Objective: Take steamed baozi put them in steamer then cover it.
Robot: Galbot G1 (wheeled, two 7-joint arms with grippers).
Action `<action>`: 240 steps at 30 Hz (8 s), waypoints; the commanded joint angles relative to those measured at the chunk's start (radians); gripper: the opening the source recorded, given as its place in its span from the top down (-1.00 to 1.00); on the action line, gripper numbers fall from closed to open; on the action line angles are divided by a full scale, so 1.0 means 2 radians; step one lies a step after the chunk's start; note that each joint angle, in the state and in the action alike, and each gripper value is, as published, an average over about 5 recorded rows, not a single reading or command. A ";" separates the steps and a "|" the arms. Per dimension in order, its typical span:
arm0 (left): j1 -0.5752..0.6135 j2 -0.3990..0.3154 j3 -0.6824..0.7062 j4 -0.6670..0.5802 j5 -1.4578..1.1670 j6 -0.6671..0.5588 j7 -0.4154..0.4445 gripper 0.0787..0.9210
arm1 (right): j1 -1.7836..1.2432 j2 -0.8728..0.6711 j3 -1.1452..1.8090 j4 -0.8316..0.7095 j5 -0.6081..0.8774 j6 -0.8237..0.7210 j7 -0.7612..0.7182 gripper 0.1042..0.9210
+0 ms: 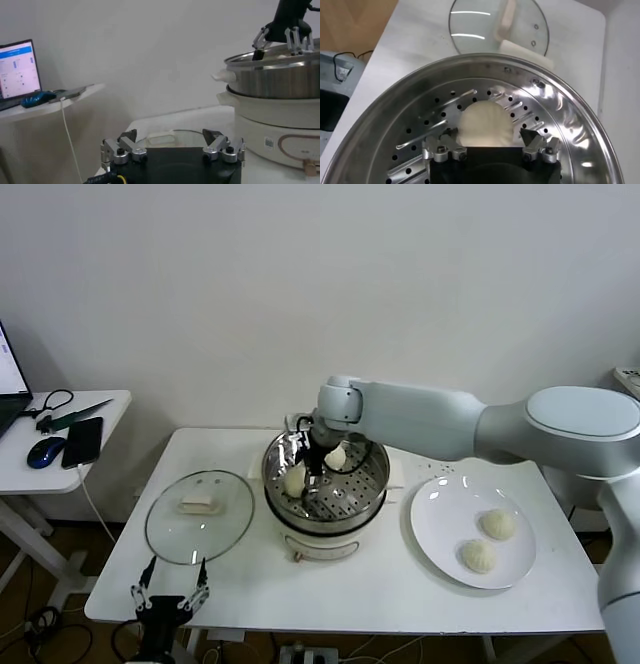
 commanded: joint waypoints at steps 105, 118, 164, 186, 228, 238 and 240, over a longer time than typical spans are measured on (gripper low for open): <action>-0.002 -0.014 0.001 0.004 0.022 0.010 0.000 -0.77 | 0.192 -0.194 -0.033 0.114 -0.349 0.432 -0.133 -0.44; 0.008 -0.014 -0.001 0.002 0.022 0.008 0.000 -0.77 | 0.126 -0.069 0.010 0.120 -0.383 0.467 -0.127 -0.44; 0.006 -0.013 0.003 0.006 0.027 0.008 -0.001 -0.77 | 0.034 -0.047 0.022 0.124 -0.431 0.492 -0.116 -0.76; 0.001 -0.009 -0.006 -0.009 0.018 0.006 -0.002 -0.77 | 0.076 -0.339 0.019 0.124 -0.204 0.123 -0.098 -0.76; 0.017 -0.013 -0.006 -0.010 0.031 0.004 -0.009 -0.77 | -0.338 -0.325 0.390 -0.056 -0.434 0.156 -0.119 -0.76; 0.016 -0.013 -0.006 -0.007 0.032 0.004 -0.009 -0.77 | -0.323 -0.322 0.368 -0.059 -0.420 0.155 -0.123 -0.75; 0.016 -0.013 -0.006 -0.007 0.032 0.004 -0.009 -0.77 | -0.321 -0.323 0.366 -0.060 -0.418 0.154 -0.123 -0.71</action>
